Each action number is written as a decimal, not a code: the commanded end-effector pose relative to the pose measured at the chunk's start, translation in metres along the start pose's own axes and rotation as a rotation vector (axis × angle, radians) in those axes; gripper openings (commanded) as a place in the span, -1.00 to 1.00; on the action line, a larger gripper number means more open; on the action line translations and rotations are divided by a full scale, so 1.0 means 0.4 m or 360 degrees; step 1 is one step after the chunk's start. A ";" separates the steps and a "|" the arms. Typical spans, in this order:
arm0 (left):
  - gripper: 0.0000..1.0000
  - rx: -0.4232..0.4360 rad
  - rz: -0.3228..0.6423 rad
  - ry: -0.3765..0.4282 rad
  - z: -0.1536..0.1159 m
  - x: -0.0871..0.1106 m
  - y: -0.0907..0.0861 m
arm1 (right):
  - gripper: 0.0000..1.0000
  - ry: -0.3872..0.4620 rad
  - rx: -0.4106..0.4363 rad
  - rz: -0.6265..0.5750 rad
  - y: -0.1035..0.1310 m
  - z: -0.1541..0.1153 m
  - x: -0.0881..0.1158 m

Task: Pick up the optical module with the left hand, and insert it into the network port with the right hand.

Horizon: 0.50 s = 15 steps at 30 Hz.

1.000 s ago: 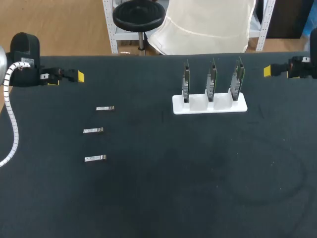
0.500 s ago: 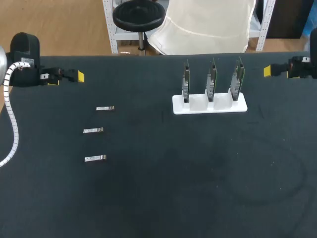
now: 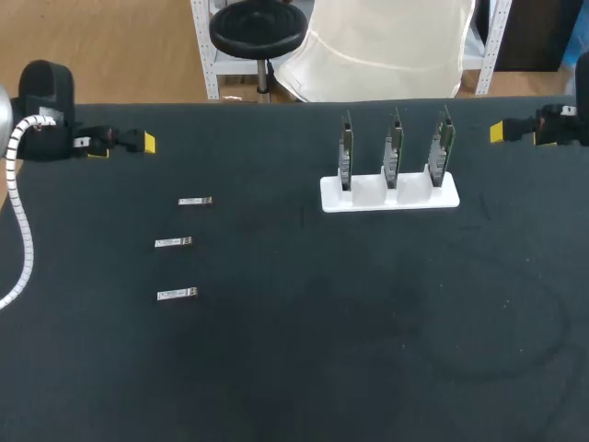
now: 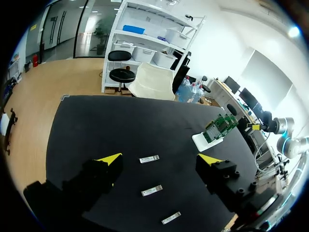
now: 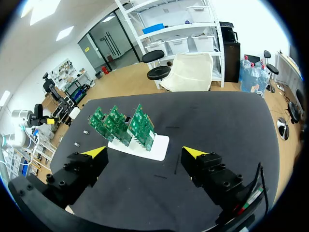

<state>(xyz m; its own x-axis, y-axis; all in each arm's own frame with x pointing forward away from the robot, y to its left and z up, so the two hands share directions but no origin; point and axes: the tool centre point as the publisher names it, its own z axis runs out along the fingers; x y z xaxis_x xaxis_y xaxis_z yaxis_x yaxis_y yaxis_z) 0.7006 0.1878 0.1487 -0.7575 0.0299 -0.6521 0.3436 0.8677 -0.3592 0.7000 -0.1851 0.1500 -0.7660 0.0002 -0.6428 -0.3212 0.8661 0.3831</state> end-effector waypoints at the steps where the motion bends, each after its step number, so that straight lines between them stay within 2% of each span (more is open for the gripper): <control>1: 1.00 -0.0041 0.0099 0.0064 -0.001 -0.015 0.021 | 1.00 0.0000 0.0000 0.0000 0.000 0.000 0.000; 3: 1.00 -0.0065 0.0170 0.0120 0.002 -0.022 0.034 | 1.00 0.0000 0.0000 0.0000 0.000 0.000 0.000; 9: 1.00 0.0012 0.0496 0.0324 0.022 -0.030 0.061 | 1.00 0.0000 0.0000 0.0000 0.000 0.000 0.000; 15: 1.00 0.0098 0.0905 0.0514 0.046 -0.038 0.082 | 1.00 0.0000 0.0000 0.0000 0.000 0.000 0.000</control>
<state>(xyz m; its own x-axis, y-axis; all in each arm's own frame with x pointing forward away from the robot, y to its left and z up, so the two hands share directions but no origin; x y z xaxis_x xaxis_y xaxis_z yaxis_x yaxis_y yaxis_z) 0.7187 0.2066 0.1364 -0.6440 0.4631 -0.6089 0.6463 0.7552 -0.1091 0.7000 -0.1850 0.1500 -0.7660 0.0001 -0.6428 -0.3213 0.8660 0.3831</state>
